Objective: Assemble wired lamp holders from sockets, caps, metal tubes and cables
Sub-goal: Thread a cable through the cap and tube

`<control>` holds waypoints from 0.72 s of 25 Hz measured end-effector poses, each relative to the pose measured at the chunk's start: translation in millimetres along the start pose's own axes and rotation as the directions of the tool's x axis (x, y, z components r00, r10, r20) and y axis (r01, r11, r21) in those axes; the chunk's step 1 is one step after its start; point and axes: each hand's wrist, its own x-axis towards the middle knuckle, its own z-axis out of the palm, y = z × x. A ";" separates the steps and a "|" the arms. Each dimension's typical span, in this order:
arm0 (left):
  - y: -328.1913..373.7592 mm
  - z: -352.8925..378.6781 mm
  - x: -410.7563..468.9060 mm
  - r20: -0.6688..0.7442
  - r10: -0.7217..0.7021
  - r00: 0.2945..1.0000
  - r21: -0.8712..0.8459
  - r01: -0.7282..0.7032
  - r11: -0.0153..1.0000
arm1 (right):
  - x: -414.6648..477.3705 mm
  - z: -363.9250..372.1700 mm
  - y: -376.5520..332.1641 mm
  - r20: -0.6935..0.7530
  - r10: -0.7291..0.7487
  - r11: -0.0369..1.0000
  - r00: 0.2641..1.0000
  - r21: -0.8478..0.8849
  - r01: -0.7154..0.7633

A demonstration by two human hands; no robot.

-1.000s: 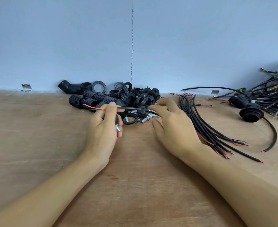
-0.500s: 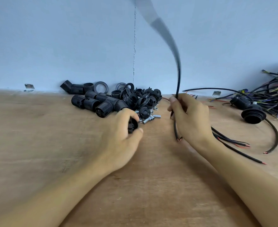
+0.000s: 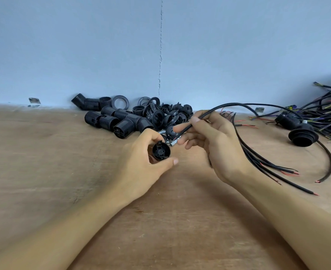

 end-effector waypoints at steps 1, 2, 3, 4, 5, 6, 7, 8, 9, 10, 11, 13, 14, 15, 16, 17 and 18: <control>1.7 -0.4 -0.3 0.003 0.005 1.000 -0.013 -0.005 1.000 | -1.6 1.7 1.3 0.046 -0.014 0.998 0.999 -0.066 0.017; 3.4 -0.4 -0.8 0.004 0.013 1.000 -0.029 -0.013 0.999 | -3.5 3.3 3.0 0.089 -0.033 0.990 0.995 -0.131 0.044; 4.7 -0.4 -1.3 0.000 0.021 1.000 -0.044 -0.021 0.999 | -5.2 4.7 4.7 0.121 -0.055 0.981 0.991 -0.177 0.076; 5.6 -0.8 -1.7 -0.008 0.023 1.000 -0.050 -0.023 0.998 | -6.5 5.9 6.2 0.135 -0.077 0.974 0.988 -0.203 0.104; 6.1 -1.2 -2.0 -0.018 0.023 1.000 -0.046 -0.023 0.999 | -7.5 6.5 6.9 0.130 -0.097 0.968 0.987 -0.216 0.124; 6.1 -1.6 -2.4 -0.028 0.025 0.999 -0.036 -0.026 0.999 | -8.0 6.5 7.4 0.114 -0.113 0.965 0.987 -0.222 0.136; 6.0 -1.8 -2.6 -0.036 0.031 0.999 -0.027 -0.032 0.999 | -8.1 6.1 7.7 0.097 -0.125 0.964 0.987 -0.225 0.144; 6.1 -2.0 -2.7 -0.042 0.035 0.999 -0.022 -0.036 0.999 | -8.2 5.7 7.8 0.086 -0.133 0.962 0.987 -0.228 0.149; 6.8 -2.2 -3.1 -0.046 0.036 0.998 -0.021 -0.037 0.999 | -8.4 5.7 8.0 0.083 -0.136 0.960 0.987 -0.234 0.152; 7.4 -2.2 -3.2 -0.048 0.033 0.998 -0.023 -0.034 0.999 | -8.6 5.8 8.5 0.084 -0.139 0.958 0.987 -0.240 0.155; 7.8 -1.9 -3.3 -0.049 0.028 0.998 -0.028 -0.030 0.999 | -8.9 6.0 9.0 0.084 -0.142 0.957 0.986 -0.245 0.158; 7.3 -1.6 -2.7 -0.050 0.019 0.999 -0.039 -0.021 0.999 | -9.3 7.0 9.3 0.080 -0.151 0.954 0.985 -0.249 0.167; 6.7 -1.7 -2.5 -0.050 0.017 0.999 -0.045 -0.019 0.999 | -9.4 7.3 9.2 0.077 -0.156 0.954 0.985 -0.247 0.171; 6.1 -2.0 -2.3 -0.047 0.016 0.999 -0.049 -0.018 0.999 | -9.4 7.2 9.0 0.074 -0.162 0.954 0.984 -0.245 0.176; 6.0 -2.1 -2.4 -0.043 0.015 0.999 -0.051 -0.017 0.999 | -9.2 7.1 8.7 0.071 -0.166 0.954 0.984 -0.242 0.179; 5.9 -2.1 -2.7 -0.038 0.015 0.999 -0.047 -0.016 0.999 | -9.2 7.1 8.2 0.066 -0.167 0.955 0.984 -0.238 0.178; 6.0 -1.9 -3.0 -0.034 0.018 0.999 -0.041 -0.019 0.999 | -9.4 7.1 7.9 0.063 -0.164 0.956 0.984 -0.237 0.174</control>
